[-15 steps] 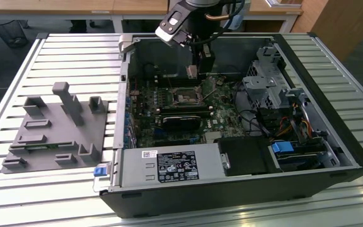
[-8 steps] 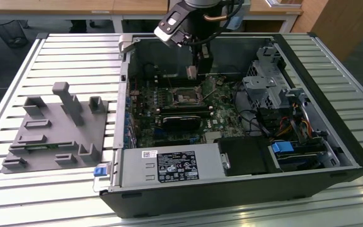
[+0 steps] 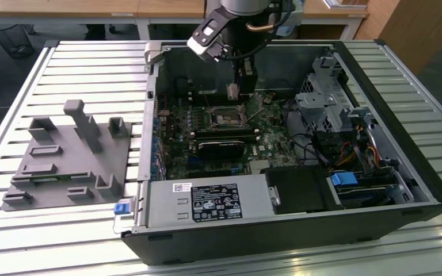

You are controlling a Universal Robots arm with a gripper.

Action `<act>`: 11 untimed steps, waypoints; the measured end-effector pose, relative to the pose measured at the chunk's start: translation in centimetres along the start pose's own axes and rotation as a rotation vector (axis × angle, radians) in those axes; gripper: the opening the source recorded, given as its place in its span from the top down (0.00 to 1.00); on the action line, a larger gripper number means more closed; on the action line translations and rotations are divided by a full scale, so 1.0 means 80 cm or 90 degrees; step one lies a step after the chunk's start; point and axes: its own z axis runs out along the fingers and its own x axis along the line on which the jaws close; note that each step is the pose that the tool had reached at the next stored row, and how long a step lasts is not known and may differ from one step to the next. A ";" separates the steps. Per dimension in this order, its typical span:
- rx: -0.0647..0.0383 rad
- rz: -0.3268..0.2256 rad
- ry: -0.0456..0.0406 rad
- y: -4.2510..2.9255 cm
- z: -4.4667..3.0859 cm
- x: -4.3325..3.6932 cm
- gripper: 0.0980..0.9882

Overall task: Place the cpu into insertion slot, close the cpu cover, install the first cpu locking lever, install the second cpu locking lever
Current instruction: 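Place the cpu into insertion slot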

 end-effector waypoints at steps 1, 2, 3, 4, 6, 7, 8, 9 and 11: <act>0.000 -0.009 0.0010 -0.0002 0.0014 0.000 0.50; 0.000 -0.021 0.0021 -0.0003 0.0030 0.000 0.50; 0.000 -0.028 0.0031 -0.0005 0.0045 0.000 0.50; 0.000 -0.034 0.0039 -0.0008 0.0062 0.000 0.50; 0.000 -0.038 0.0044 -0.0012 0.0106 0.000 0.50; 0.000 -0.038 0.0043 -0.0016 0.0124 0.000 0.50; 0.000 -0.038 0.0044 -0.0021 0.0141 0.000 0.50; 0.000 -0.038 0.0041 -0.0026 0.0161 0.000 0.50; 0.001 -0.038 0.0034 -0.0039 0.0205 0.001 0.50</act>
